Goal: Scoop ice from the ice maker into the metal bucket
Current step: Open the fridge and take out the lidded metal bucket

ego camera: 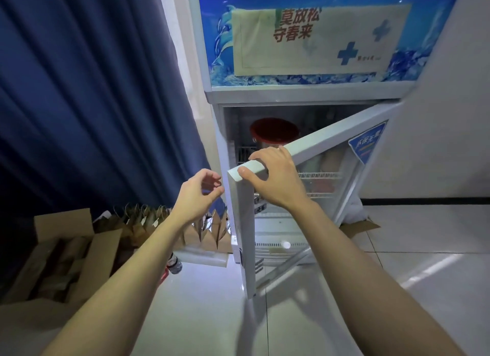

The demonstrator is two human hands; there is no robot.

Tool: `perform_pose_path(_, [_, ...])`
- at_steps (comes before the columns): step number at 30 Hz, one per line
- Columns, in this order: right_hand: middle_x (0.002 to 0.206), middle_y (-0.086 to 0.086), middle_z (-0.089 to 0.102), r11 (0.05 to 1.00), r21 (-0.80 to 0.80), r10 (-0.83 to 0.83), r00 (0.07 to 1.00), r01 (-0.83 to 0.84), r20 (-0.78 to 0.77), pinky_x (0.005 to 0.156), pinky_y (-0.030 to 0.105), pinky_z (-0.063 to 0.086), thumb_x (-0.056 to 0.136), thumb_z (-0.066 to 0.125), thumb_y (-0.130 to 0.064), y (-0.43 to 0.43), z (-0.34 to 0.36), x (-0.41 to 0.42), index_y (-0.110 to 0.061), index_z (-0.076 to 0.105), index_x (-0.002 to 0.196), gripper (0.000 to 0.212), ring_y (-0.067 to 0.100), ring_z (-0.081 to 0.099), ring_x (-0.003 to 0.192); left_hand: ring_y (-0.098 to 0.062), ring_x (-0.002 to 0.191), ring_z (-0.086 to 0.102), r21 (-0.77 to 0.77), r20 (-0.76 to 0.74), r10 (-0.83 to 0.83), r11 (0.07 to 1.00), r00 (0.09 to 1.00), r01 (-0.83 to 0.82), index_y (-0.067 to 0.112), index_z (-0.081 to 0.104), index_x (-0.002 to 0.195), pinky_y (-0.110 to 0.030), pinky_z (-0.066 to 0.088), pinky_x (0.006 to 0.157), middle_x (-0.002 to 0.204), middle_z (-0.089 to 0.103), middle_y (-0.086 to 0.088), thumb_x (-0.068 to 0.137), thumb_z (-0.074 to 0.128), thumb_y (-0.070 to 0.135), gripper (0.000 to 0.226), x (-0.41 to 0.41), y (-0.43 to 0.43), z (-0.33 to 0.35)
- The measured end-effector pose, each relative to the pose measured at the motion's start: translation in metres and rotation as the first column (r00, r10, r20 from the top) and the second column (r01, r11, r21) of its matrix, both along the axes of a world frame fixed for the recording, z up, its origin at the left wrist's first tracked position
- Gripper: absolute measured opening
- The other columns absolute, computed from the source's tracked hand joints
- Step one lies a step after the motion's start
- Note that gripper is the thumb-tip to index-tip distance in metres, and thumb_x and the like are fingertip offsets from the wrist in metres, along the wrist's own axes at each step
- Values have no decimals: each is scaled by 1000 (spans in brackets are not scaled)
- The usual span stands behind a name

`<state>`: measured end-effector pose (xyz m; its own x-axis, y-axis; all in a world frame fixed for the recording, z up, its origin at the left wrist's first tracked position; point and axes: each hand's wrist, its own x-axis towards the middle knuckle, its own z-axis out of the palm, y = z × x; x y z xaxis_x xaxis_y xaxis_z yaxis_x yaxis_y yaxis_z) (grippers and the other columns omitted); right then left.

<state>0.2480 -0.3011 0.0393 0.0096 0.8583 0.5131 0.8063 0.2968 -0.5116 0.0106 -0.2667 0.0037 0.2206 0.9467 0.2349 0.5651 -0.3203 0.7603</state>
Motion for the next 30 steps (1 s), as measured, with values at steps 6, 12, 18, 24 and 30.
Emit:
perform_pose_path(6, [98,-16,62,997,13,-78,995,79,-58,121,35,27,93,63,-63,-45,-2,11,-29,64,95,35,6,53,97,-6,98,73,11,24,-89,996,996,89,26,70,113,-19,57,89,100,78,11,97,78,21,18,18,-15,10])
perform_pose_path(12, [90,-13,62,988,-9,-152,985,152,-86,116,32,30,88,70,-60,-91,-2,29,-27,65,89,34,10,57,92,-5,97,73,-4,16,-181,983,983,181,28,70,114,-27,59,92,102,77,13,99,77,24,17,37,-37,19])
perform_pose_path(18, [102,-4,69,974,-133,-202,972,186,-121,129,37,19,87,68,-39,-151,8,59,-20,71,93,20,14,60,114,-1,98,70,16,-16,-337,941,941,337,26,69,115,-18,55,86,106,75,13,100,76,24,17,66,-71,24])
perform_pose_path(24, [134,-7,69,939,-238,-296,935,247,-195,131,49,24,91,67,-22,-207,6,94,-30,74,103,16,6,37,153,-3,96,70,-10,0,-457,889,889,457,25,69,117,-17,54,83,106,75,12,100,77,23,20,109,-104,22])
perform_pose_path(30, [138,-11,68,909,-226,-392,903,350,-179,124,45,37,98,61,-11,-256,5,134,-22,76,109,22,6,35,154,-2,92,71,-13,-12,-531,848,848,530,25,68,116,-23,59,83,104,75,14,99,78,23,19,166,-139,30])
